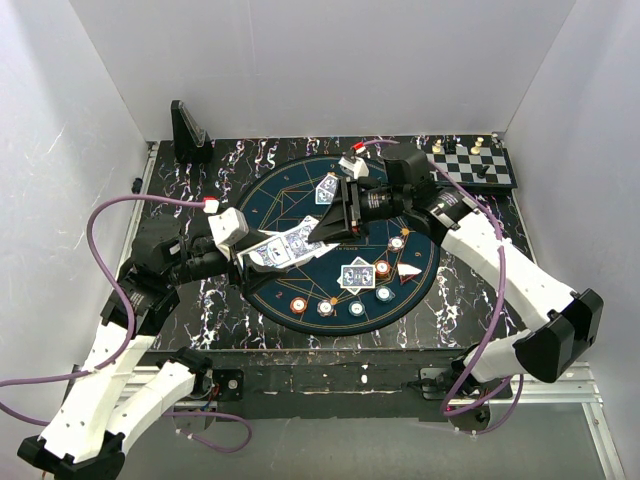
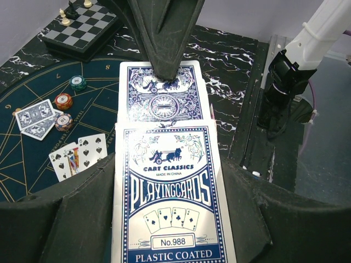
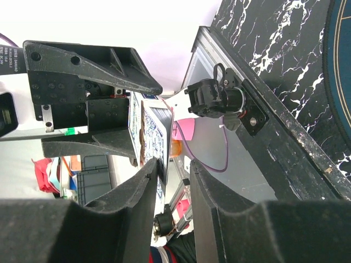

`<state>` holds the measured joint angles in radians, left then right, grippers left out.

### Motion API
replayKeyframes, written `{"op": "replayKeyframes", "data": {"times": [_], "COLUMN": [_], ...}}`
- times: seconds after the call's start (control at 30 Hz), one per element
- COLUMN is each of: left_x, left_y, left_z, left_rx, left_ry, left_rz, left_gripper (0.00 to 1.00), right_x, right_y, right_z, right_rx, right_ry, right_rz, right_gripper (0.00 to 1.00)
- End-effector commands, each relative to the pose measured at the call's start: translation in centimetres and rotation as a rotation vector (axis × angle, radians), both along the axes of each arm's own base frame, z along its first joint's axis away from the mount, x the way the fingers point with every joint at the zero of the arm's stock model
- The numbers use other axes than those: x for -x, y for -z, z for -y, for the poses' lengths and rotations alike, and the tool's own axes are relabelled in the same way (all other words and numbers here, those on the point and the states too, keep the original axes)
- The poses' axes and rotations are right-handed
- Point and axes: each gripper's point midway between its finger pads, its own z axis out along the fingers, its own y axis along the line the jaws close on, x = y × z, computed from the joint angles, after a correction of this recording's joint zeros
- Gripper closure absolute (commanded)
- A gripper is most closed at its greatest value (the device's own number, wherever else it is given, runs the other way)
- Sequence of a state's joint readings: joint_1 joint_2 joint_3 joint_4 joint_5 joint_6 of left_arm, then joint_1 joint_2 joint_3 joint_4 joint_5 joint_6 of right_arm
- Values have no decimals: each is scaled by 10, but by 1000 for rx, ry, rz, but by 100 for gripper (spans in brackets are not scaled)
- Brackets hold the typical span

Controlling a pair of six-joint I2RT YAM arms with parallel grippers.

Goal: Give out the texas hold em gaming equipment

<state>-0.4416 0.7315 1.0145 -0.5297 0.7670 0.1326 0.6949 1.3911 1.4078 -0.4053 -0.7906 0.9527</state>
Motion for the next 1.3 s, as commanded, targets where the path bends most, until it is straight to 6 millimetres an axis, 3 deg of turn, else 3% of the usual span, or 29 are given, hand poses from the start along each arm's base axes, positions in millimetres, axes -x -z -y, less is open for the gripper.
{"op": "replayKeyframes", "data": {"times": [0.0,0.07,0.23,0.33,0.57,0.73,1.27], "left_x": [6,6,6,5,4,4,6], "left_y": [-31,-30,-28,-28,-28,-28,-33], "left_z": [0,0,0,0,1,1,1], "left_rx": [51,50,49,50,50,51,59], "left_ry": [13,12,13,11,13,15,15], "left_rz": [90,88,84,84,80,78,86], "left_gripper": [100,100,100,100,100,100,100], "right_x": [5,6,3,5,15,15,10], "right_y": [-7,-9,-16,-22,-12,-4,-5], "right_z": [9,9,6,0,-14,-15,8], "right_rx": [-14,-19,-34,-46,-37,-28,-21], "right_ry": [-4,-8,-6,-19,-68,-68,-6], "right_rz": [35,37,49,67,36,14,18], "right_gripper": [65,66,34,26,32,46,59]}}
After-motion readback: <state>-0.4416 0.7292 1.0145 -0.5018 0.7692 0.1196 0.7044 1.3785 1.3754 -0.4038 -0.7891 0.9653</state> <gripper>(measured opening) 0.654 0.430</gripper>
